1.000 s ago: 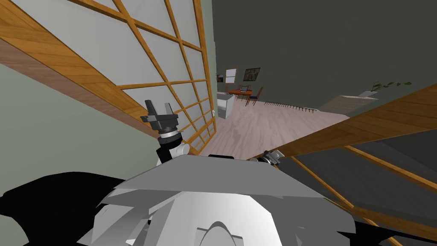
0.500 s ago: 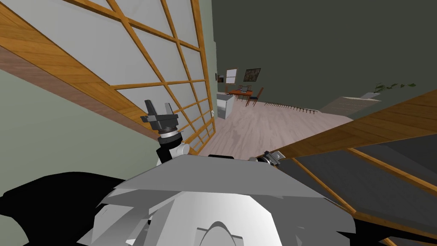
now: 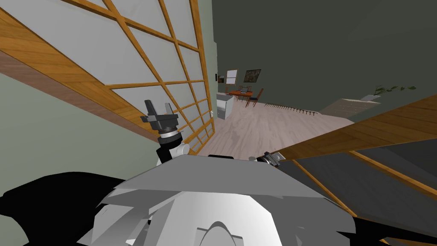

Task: Push the door open

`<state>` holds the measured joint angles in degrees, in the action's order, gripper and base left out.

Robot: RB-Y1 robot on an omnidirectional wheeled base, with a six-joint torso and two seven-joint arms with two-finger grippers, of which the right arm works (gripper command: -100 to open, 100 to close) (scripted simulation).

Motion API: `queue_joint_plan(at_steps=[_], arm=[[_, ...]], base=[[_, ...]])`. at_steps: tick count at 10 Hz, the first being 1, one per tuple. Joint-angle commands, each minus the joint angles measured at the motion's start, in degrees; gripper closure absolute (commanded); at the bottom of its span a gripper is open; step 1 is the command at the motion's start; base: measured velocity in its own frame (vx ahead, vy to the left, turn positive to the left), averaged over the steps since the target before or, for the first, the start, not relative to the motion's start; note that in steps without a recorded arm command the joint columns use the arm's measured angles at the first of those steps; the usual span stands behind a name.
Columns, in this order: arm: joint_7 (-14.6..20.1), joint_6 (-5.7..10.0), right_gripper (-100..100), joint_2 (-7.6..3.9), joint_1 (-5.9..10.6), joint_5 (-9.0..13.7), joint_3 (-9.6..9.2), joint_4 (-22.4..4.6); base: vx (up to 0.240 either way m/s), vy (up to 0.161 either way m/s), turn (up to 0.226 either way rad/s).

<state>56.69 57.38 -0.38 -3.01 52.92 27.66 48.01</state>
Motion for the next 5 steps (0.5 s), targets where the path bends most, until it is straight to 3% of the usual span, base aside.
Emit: queue_joint_plan(at_steps=[1, 2, 3, 4, 5], arm=[[-0.18, -0.14, 100, 0.69, 0.57, -1.3, 2.05, 0.11], [-0.21, -0.27, 100, 1.14, 0.82, -1.87, 2.94, -0.03], [-0.15, -0.35, 100, 0.98, 0.58, -1.43, 2.27, -0.05], [-0.35, -0.14, 100, -0.41, 0.43, -0.68, 3.35, -0.11], [-0.42, -0.07, 100, -0.73, 0.37, -0.42, 3.65, -0.11]], base=[[0.032, -0.054, 0.016], [0.027, -0.048, 0.008], [0.011, -0.021, 0.003], [0.097, -0.062, -0.042], [0.134, -0.109, -0.033]])
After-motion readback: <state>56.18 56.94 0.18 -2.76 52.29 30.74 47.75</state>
